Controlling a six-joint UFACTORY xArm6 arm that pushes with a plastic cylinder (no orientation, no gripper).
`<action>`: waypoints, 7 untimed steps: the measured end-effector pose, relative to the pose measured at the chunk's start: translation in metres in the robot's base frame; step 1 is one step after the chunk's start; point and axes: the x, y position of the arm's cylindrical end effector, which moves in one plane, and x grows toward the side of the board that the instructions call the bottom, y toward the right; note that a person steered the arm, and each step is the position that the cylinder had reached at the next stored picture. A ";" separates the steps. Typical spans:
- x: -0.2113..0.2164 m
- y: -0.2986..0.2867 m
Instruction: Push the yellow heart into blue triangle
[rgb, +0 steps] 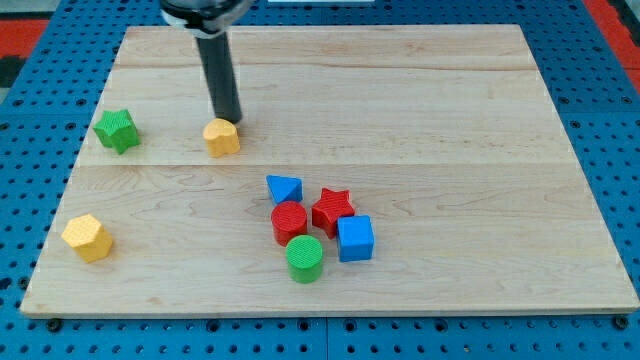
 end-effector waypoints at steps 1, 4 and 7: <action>0.015 -0.013; 0.064 0.004; 0.108 -0.011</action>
